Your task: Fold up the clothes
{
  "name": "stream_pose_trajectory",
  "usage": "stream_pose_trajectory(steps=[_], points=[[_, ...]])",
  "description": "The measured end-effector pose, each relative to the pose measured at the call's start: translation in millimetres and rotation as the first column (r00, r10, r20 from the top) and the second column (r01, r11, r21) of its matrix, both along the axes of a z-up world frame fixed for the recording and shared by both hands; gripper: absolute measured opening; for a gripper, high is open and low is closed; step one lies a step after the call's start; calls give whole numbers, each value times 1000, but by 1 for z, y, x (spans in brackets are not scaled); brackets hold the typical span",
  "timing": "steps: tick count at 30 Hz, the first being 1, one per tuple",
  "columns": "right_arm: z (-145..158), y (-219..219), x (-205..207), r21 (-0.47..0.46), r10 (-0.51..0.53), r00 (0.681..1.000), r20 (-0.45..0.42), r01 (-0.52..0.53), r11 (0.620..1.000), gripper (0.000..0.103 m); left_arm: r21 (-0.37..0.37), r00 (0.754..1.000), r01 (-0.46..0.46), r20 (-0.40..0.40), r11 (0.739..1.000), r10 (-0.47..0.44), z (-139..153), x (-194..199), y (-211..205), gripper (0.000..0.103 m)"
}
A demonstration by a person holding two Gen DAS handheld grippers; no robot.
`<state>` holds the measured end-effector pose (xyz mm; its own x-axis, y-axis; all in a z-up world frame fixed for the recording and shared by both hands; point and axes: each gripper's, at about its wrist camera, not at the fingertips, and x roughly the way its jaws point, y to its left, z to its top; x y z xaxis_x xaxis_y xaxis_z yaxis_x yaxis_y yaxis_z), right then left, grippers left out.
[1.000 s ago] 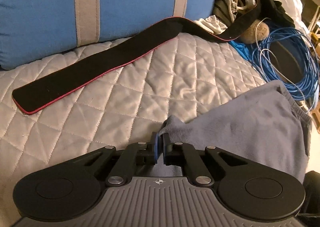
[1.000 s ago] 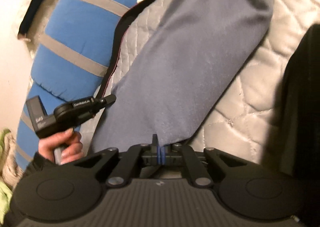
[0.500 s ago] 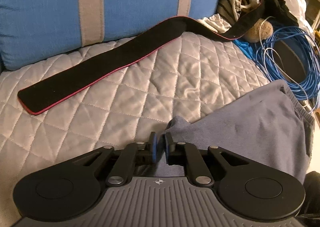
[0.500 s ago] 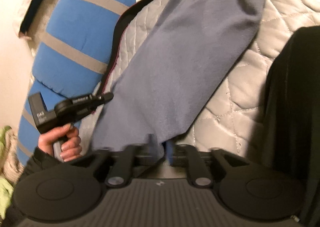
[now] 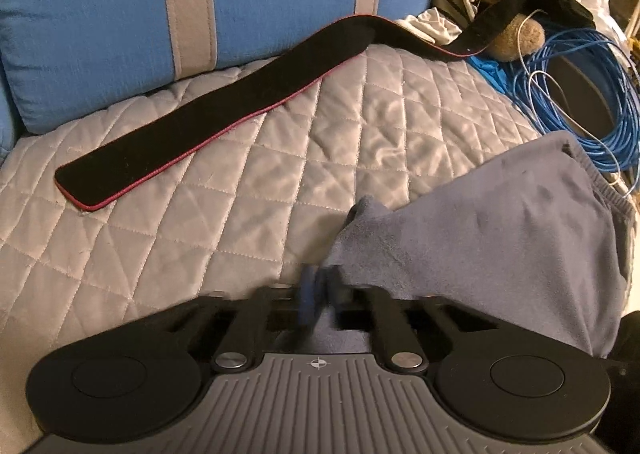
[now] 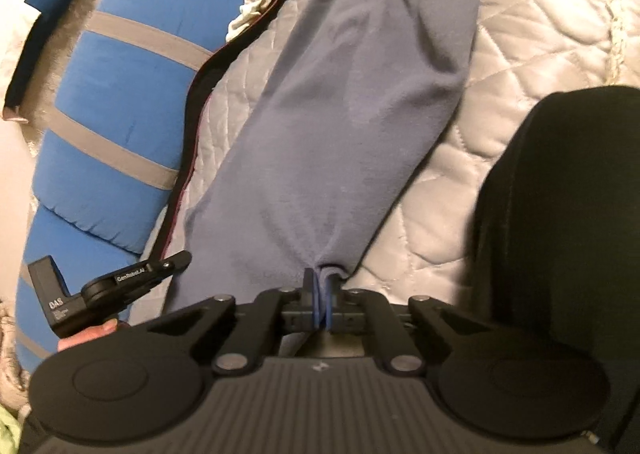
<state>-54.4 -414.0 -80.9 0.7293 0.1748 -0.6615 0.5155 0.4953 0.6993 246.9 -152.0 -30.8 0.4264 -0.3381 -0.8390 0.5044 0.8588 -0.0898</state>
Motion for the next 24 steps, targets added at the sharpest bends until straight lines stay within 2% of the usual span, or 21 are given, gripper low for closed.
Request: stream_pose_trajectory(steps=[4, 5, 6, 8, 9, 10, 12, 14, 20, 24], points=[[3, 3, -3, -21, 1, 1000, -16, -2, 1000, 5, 20, 1000, -20, 10, 1000, 20, -2, 4, -3, 3], [3, 3, -4, -25, -1, 1000, -20, 0, 1000, 15, 20, 1000, -23, 7, 1000, 23, -2, 5, -3, 4], [3, 2, -6, -27, -10, 1000, -25, 9, 1000, 35, 19, 1000, -24, 1, 1000, 24, 0, 6, -2, 6], [6, 2, -15, -31, -32, 999, -6, 31, 999, 47, -15, 999, -39, -16, 999, 38, 9, 7, 4, 6], [7, 3, -19, -34, -26, 1000, 10, 26, 999, 56, -36, 999, -48, -24, 998, 47, 14, 8, 8, 6], [9, 7, -20, -35, -2, 1000, 28, 3, 999, 58, -45, 998, -53, -23, 998, 52, 19, 7, 12, 9], [8, 14, -20, -15, 55, 996, 64, -54, 998, 62, -40, 999, -50, -6, 998, 50, 30, 2, 21, 33], [6, 26, -16, 16, 116, 989, 86, -118, 993, 62, -32, 999, -32, 14, 999, 32, 39, -5, 32, 43], [-6, 59, -4, 79, 264, 957, 119, -275, 958, 62, -4, 1000, -16, -3, 1000, 16, 43, -32, 68, 43], [-15, 75, 5, 117, 308, 943, 129, -323, 939, 62, 34, 1000, -21, -21, 999, 22, 34, -41, 89, 43]])
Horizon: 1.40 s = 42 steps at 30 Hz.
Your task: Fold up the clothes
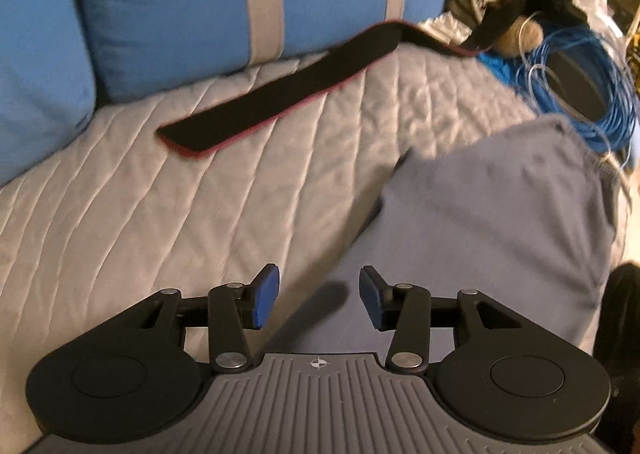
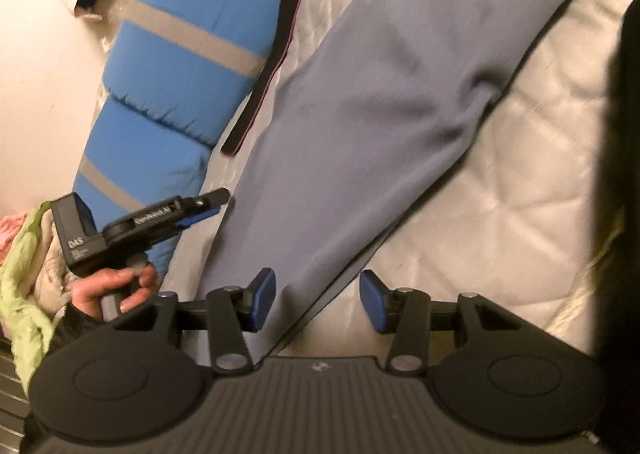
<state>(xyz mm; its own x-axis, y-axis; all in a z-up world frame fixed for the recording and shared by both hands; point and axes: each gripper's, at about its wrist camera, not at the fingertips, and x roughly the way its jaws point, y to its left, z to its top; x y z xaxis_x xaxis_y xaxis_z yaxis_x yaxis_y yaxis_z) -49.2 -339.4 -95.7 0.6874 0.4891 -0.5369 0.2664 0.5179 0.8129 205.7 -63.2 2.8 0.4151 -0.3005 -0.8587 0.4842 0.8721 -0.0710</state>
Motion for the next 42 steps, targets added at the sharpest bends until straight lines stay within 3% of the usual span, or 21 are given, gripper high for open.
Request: stream_pose_trajectory(steps=[5, 8, 10, 11, 12, 14, 19, 22, 23, 25, 26, 29, 33, 35, 42], points=[[-2, 18, 12, 20, 39, 999, -14, -39, 999, 61, 13, 1000, -15, -9, 1000, 15, -9, -3, 22, 42], [-3, 23, 16, 6, 46, 998, -40, -45, 999, 55, 4, 1000, -21, -21, 1000, 22, -16, -1, 29, 40], [-2, 24, 16, -14, 42, 997, -58, -43, 999, 36, -11, 999, -22, -30, 1000, 22, -20, 1, 31, 28], [-2, 24, 16, -24, 41, 997, -68, -42, 999, 13, -20, 999, -22, -30, 1000, 21, -22, 1, 31, 18], [-2, 24, 17, -34, 39, 996, -77, -42, 999, 3, -21, 999, -25, -27, 999, 24, -24, 2, 30, 9], [-1, 25, 17, -54, 35, 995, -95, -40, 998, 2, 0, 1000, -29, -10, 1000, 29, -27, 2, 27, 4], [2, 24, 10, -76, 41, 995, -93, -48, 996, 3, 80, 997, -71, 43, 994, 67, -30, 6, 24, 1], [2, 19, 5, -62, 41, 995, -96, -47, 997, 17, 18, 993, -117, 22, 993, 117, -25, 10, 38, 3], [1, 17, 3, -56, 39, 995, -97, -45, 997, 29, 5, 990, -139, 25, 990, 139, -21, 10, 44, 3], [1, 17, 2, -47, 43, 995, -89, -47, 998, 33, -9, 982, -181, 41, 983, 182, -12, 7, 56, 4], [2, 18, 2, -50, 49, 995, -82, -53, 997, 37, -11, 978, -203, 48, 979, 204, -6, 5, 62, 10], [9, 23, -1, -80, 82, 995, -52, -86, 993, 54, -3, 959, -275, 75, 961, 274, 15, -6, 81, 45], [25, 36, -4, -164, 158, 987, -6, -157, 974, 89, -18, 937, -323, 133, 946, 323, 42, -33, 106, 63], [34, 45, -5, -233, 207, 978, 11, -199, 952, 98, -40, 926, -349, 135, 936, 351, 53, -49, 120, 66], [59, 64, -18, -364, 329, 942, 64, -285, 887, 103, -98, 875, -451, 149, 887, 461, 86, -106, 168, 68]])
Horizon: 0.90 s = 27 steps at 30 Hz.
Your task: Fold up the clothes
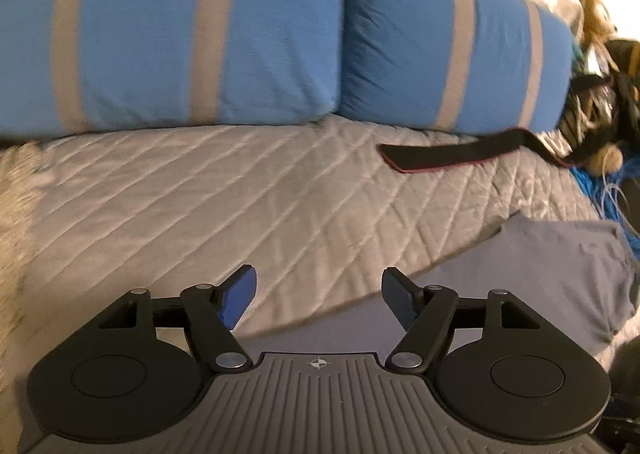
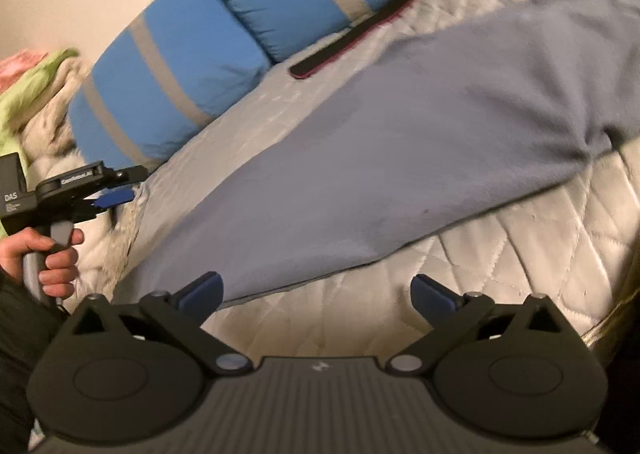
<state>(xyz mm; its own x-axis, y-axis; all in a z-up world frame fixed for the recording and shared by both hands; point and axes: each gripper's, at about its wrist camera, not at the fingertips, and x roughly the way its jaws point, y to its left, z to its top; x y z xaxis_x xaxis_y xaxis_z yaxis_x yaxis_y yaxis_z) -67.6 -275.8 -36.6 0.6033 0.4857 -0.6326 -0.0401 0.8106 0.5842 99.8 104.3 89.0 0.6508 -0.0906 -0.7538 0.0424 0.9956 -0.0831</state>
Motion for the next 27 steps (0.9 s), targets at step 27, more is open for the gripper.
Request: stream_pose_trajectory(steps=[27], points=[[-5, 12, -2, -107, 127, 957, 259, -102, 989, 103, -620, 677, -666, -271, 414, 684, -76, -162, 175, 68]])
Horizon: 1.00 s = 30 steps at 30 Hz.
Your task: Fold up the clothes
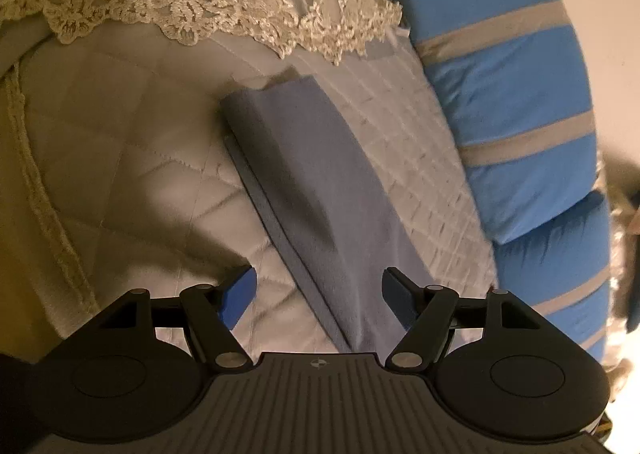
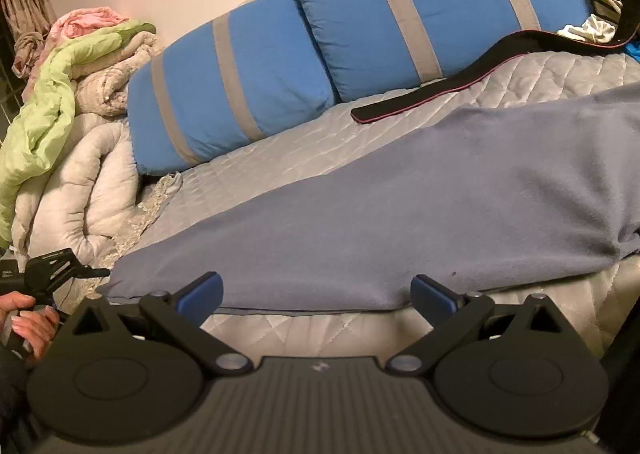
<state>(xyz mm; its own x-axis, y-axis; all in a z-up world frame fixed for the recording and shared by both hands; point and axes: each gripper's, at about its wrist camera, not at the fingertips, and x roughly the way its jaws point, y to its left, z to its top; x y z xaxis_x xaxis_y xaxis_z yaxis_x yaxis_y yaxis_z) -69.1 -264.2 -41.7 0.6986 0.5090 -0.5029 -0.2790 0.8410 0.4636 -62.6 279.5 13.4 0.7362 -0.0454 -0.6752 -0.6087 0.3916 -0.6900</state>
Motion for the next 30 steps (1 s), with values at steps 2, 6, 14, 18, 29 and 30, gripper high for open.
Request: stream_pose_trajectory(steps=[2, 6, 14, 18, 29, 30], points=[[-3, 0, 2, -8, -6, 1000, -11, 6, 1000, 103, -9, 999, -28, 39, 1000, 29, -3, 0, 6, 69], [-6, -2, 3, 5, -11, 1000, -18, 11, 1000, 103, -94, 981, -119, 141, 988, 131, -19, -5, 19, 68], [-8, -8, 3, 18, -27, 999, -34, 28, 999, 103, 1, 981, -188, 49, 982, 188, -10, 6, 30, 4], [-9, -9, 3, 31, -27, 999, -35, 28, 999, 103, 191, 992, -104, 87, 976, 89, 38, 21, 9, 4], [-11, -14, 6, 30, -24, 999, -39, 26, 999, 103, 698, 898, 256, 84, 668, -432, 183, 78, -170, 4], [-11, -15, 6, 34, -28, 999, -43, 29, 999, 103, 718, 880, 281, 73, 637, -470, 186, 83, -188, 4]])
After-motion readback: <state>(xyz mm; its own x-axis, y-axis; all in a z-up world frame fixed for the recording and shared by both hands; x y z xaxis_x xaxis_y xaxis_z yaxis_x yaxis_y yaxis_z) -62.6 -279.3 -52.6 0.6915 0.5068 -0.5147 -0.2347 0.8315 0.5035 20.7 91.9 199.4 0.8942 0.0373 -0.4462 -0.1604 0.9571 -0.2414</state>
